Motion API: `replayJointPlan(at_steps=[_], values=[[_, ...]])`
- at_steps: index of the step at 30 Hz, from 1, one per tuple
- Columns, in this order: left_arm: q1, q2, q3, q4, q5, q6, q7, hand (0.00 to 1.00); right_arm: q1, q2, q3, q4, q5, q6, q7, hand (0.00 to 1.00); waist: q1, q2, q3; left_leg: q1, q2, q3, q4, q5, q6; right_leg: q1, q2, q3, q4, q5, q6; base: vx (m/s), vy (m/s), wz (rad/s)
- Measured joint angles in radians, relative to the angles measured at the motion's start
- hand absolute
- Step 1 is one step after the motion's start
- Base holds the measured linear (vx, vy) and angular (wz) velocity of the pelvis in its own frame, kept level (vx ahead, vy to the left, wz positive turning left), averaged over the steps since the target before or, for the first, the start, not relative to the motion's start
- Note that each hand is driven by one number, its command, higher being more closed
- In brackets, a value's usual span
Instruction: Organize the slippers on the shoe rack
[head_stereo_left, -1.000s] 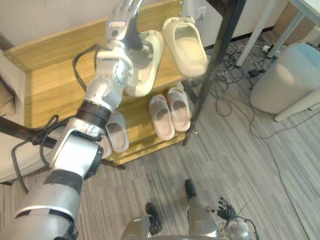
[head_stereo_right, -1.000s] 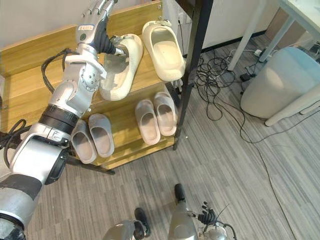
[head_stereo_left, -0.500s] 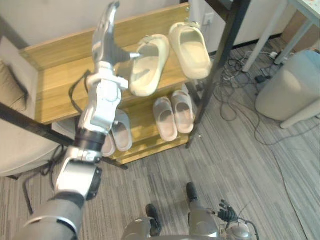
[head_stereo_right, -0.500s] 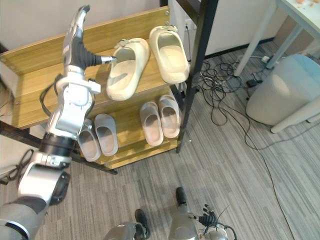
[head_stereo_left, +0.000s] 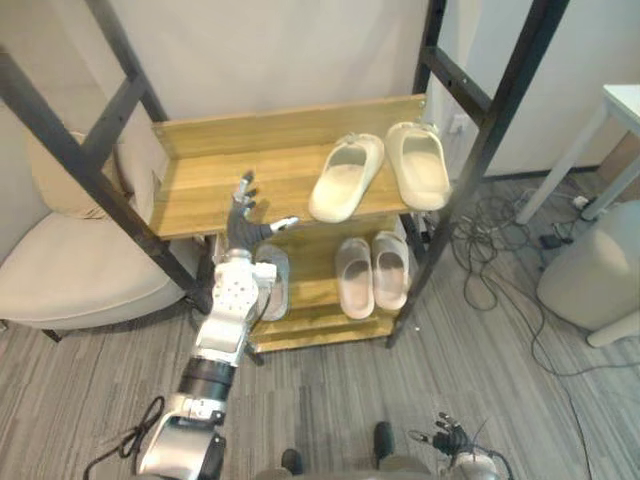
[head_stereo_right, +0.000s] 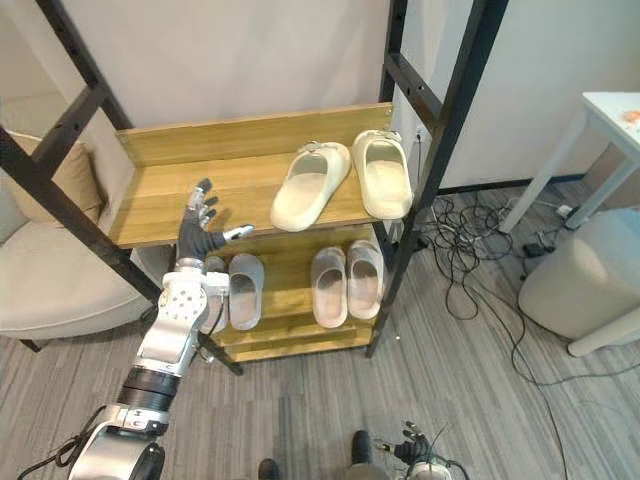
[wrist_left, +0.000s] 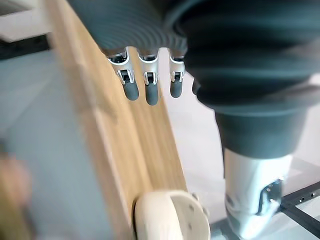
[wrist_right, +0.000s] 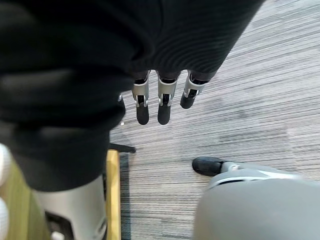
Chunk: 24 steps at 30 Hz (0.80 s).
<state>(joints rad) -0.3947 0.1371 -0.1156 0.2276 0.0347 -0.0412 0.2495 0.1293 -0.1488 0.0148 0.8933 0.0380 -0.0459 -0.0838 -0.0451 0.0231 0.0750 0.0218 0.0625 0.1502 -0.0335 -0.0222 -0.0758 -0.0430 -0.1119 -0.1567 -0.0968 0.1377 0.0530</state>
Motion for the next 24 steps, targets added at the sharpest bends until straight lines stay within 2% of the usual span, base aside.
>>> replayJointPlan(at_steps=[7, 16, 24], values=[[-0.004, -0.081, -0.095, 0.056, -0.003, -0.003, -0.021, 0.00, -0.033, 0.063, 0.024, 0.026, 0.000, 0.000, 0.002, 0.00, 0.005, -0.007, -0.020, 0.003, 0.011, -0.025, -0.007, 0.010, -0.007, 0.011, 0.008, -0.025, 0.000, -0.009, 0.004, 0.01, -0.021, 0.09], [-0.074, -0.114, -0.161, 0.144, -0.028, -0.014, -0.017, 0.00, -0.031, 0.071, 0.013, 0.027, 0.001, 0.008, -0.005, 0.00, 0.006, -0.022, -0.025, 0.018, 0.012, -0.022, -0.018, 0.013, -0.007, 0.024, 0.009, -0.033, 0.000, -0.011, 0.007, 0.01, -0.002, 0.02], [-0.134, -0.147, -0.223, 0.206, -0.041, -0.012, -0.017, 0.00, -0.032, 0.100, -0.053, 0.024, 0.003, 0.013, -0.015, 0.00, 0.001, -0.029, -0.023, 0.031, 0.022, 0.026, -0.018, 0.007, -0.013, 0.011, 0.020, 0.009, 0.000, -0.012, 0.010, -0.01, -0.008, -0.17]])
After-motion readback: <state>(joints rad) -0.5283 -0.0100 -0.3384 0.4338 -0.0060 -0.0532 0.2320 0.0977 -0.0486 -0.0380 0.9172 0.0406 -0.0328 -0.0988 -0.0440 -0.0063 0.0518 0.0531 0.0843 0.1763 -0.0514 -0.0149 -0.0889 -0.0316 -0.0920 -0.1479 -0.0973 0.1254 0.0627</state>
